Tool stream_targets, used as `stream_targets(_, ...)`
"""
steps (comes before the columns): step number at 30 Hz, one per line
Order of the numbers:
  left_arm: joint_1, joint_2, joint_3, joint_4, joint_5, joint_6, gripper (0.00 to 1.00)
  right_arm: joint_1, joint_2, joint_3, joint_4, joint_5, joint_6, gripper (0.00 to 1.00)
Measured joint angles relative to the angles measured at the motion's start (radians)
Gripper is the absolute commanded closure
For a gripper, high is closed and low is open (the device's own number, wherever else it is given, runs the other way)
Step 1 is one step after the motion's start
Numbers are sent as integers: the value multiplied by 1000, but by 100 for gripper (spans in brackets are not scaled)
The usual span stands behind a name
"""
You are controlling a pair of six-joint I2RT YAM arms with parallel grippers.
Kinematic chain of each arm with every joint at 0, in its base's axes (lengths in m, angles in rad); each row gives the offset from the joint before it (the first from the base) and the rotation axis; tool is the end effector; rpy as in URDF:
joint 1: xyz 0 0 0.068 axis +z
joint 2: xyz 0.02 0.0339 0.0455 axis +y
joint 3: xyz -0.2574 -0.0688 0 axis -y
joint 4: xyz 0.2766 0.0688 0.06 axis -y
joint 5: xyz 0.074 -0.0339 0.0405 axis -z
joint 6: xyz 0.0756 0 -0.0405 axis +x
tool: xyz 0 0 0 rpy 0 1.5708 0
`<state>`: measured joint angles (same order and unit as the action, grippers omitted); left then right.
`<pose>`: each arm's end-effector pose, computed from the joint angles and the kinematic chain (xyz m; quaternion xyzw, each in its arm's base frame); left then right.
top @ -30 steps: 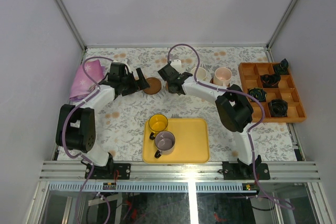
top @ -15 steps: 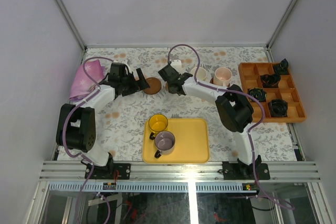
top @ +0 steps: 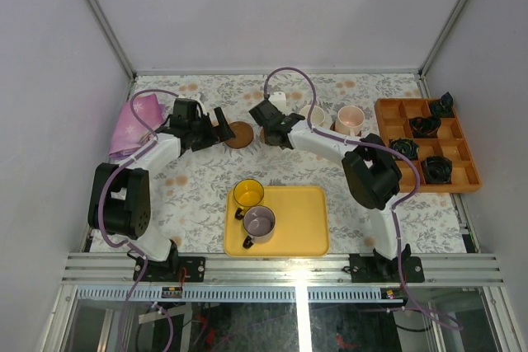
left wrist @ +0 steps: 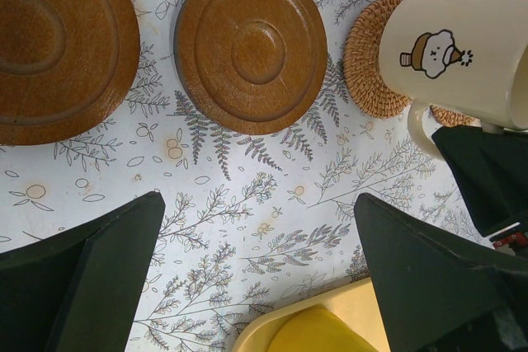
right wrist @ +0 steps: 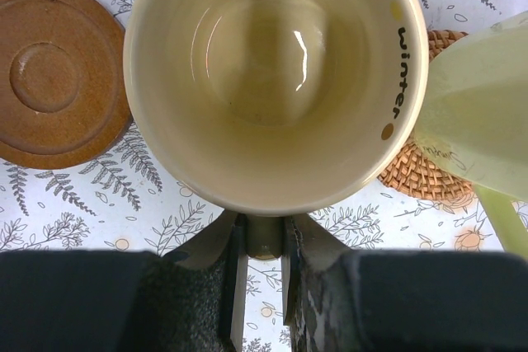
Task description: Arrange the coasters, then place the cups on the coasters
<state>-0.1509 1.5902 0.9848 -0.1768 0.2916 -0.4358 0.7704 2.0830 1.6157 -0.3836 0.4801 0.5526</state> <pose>0.3827 -0.0802 0.1596 -0.0744 0.9121 -0.2383 0.3251 0.3926 0.3323 0.1608 -0.0156 0.9128 0.0346 0.4067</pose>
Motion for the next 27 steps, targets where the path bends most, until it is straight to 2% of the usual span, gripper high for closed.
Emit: stream_targets(27,0,11,0,0,0,0,0,11,-8,0,-11,-21,0,100)
